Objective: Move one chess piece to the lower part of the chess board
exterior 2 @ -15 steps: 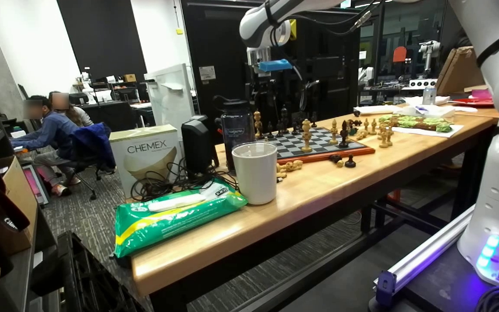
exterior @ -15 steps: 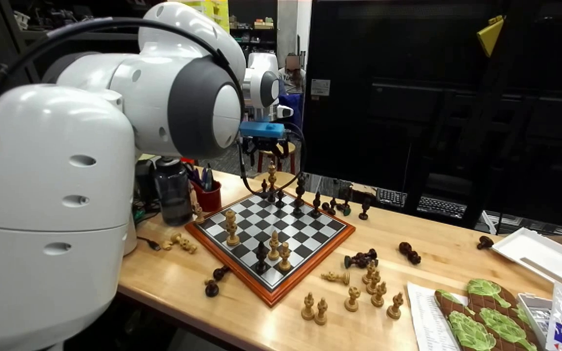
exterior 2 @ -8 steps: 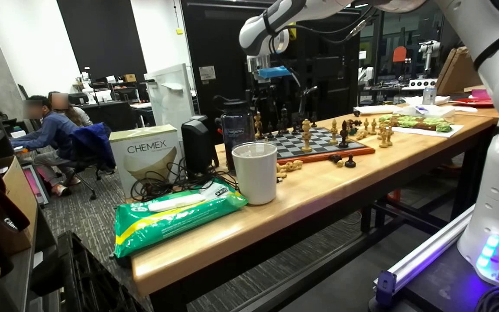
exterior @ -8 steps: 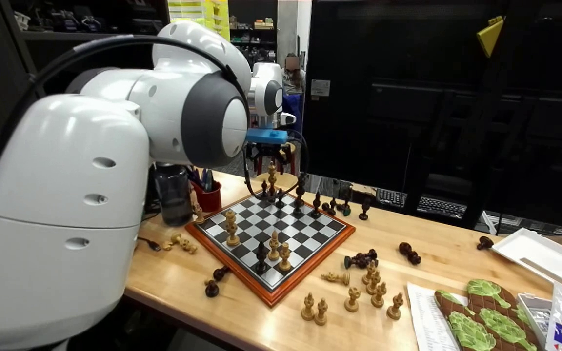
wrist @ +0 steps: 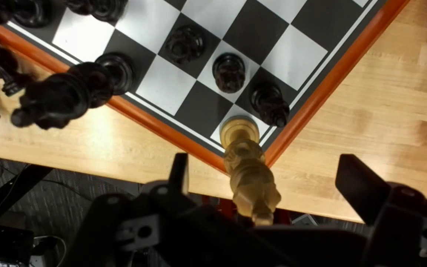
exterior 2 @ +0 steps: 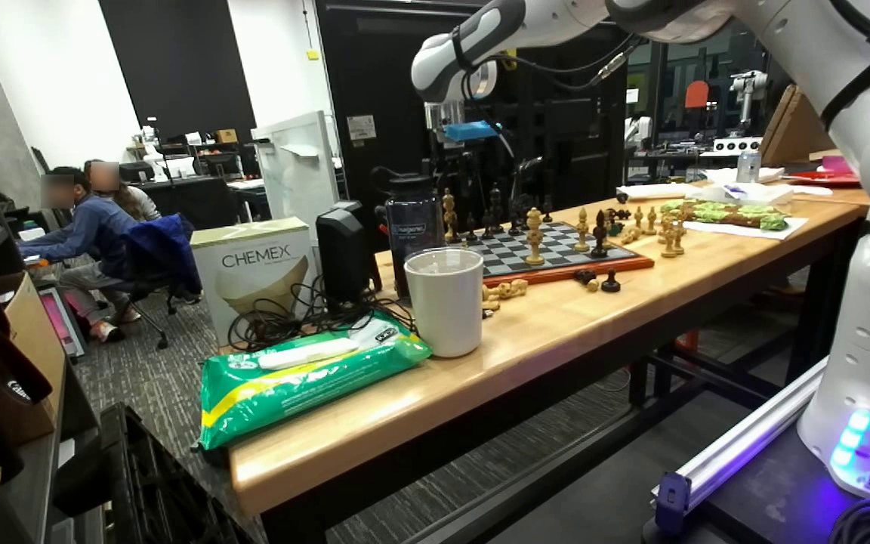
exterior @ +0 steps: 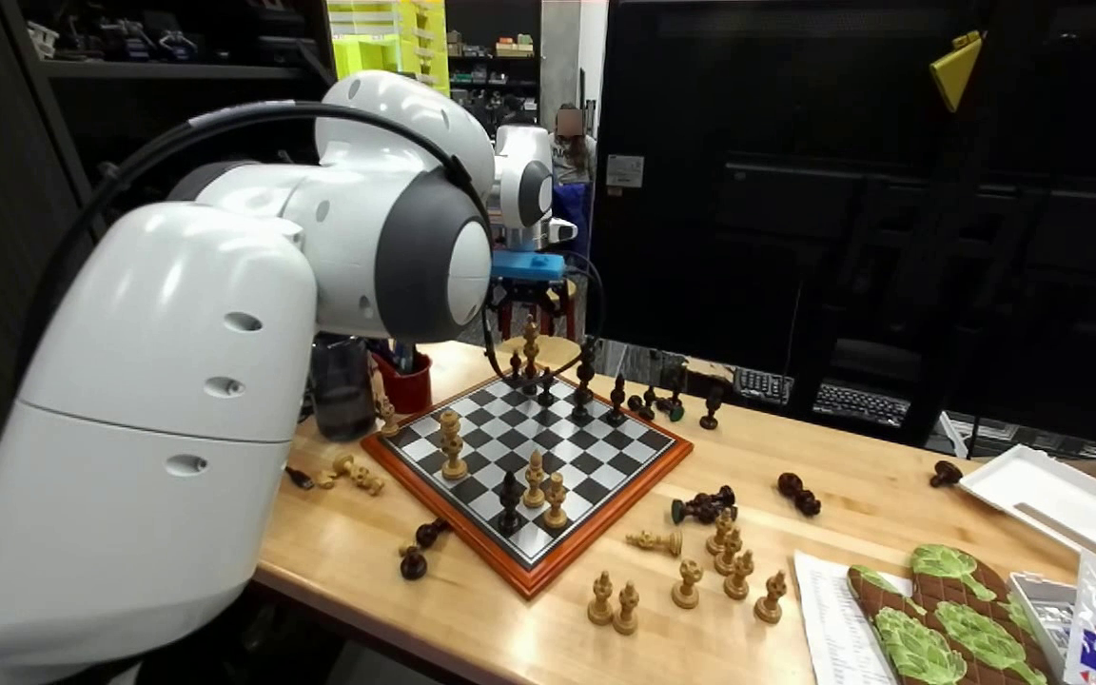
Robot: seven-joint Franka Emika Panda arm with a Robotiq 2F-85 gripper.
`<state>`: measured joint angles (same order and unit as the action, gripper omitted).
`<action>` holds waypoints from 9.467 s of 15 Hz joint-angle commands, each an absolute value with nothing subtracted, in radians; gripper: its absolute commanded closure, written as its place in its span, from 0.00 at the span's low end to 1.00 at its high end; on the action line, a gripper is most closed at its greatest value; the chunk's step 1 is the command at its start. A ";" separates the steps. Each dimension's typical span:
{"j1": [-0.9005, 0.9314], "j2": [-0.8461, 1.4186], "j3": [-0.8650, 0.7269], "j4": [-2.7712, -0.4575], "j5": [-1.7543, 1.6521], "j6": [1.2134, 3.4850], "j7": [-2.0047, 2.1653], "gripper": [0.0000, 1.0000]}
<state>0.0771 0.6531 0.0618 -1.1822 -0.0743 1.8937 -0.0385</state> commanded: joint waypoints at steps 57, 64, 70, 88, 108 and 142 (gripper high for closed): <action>0.096 -0.055 0.069 -2.016 -0.023 1.990 0.282 0.92; 0.090 -0.034 0.072 -2.012 -0.037 2.006 0.296 0.68; 0.083 -0.039 0.067 -2.007 -0.055 1.989 0.313 0.92; 0.007 -0.317 0.047 -2.335 0.038 2.052 0.430 0.92; -0.001 -0.404 0.086 -2.576 0.031 2.306 0.425 0.92; -0.001 -0.291 0.072 -2.499 0.021 2.310 0.368 0.00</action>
